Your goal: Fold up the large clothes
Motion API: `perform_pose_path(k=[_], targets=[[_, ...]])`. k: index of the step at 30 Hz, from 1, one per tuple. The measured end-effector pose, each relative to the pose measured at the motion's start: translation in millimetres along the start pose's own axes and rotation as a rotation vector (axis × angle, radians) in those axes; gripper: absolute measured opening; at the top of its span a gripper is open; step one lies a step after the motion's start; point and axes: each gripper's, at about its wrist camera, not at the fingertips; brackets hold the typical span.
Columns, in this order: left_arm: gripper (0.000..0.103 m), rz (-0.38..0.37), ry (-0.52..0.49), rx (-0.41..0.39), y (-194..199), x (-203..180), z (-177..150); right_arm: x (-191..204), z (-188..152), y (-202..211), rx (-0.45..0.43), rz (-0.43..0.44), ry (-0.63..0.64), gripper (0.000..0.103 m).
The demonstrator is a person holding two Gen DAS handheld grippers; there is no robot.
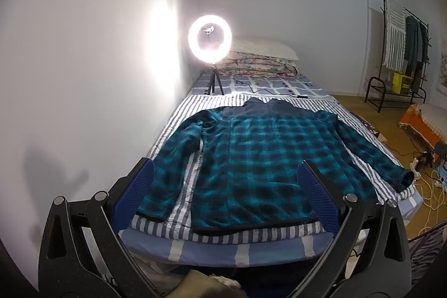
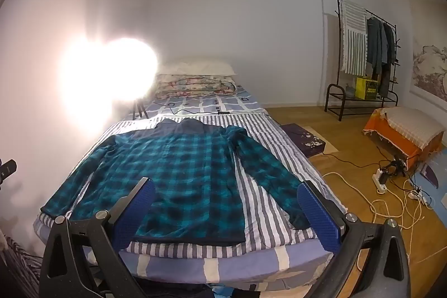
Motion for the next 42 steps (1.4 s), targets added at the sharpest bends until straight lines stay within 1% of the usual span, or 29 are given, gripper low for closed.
perform_pose_path(k=[4,6,8,9,10,15,42], targets=[[0.103,0.012,0.007,-0.008,1.7,11.1,4.5,-2.0,-1.1,-1.1,0.003,0.006,-0.002,0.103],[0.103,0.031,-0.008,-0.001,-3.2,4.1,5.6,-2.9,-1.6,-1.5,0.006,0.009,-0.004,0.103],[0.103,0.037,-0.022,-0.022,0.2,2.8,4.4,-3.6,-1.7,-1.8,0.008,0.012,-0.005,0.103],[0.103,0.041,-0.025,-0.021,-4.7,0.8,2.7,-3.7,-1.7,-1.9,0.01,0.015,-0.005,0.103],[0.103,0.042,-0.024,-0.022,-2.2,2.0,4.3,3.6,-1.3,-0.5,0.002,-0.001,0.002,0.103],[0.103,0.046,-0.026,-0.023,-1.2,0.4,5.0,1.4,-1.7,-3.0,0.001,-0.006,0.003,0.103],[0.103,0.05,-0.034,-0.023,-1.6,-1.7,2.8,0.9,1.1,-5.5,0.006,-0.009,0.004,0.103]])
Point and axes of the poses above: each gripper's, at about its wrist camera, not at the fingertips, and y roughly against the way its jaws point, x to its left, z to its top, and after that the axes turned 12 degrees about -z, right-handed
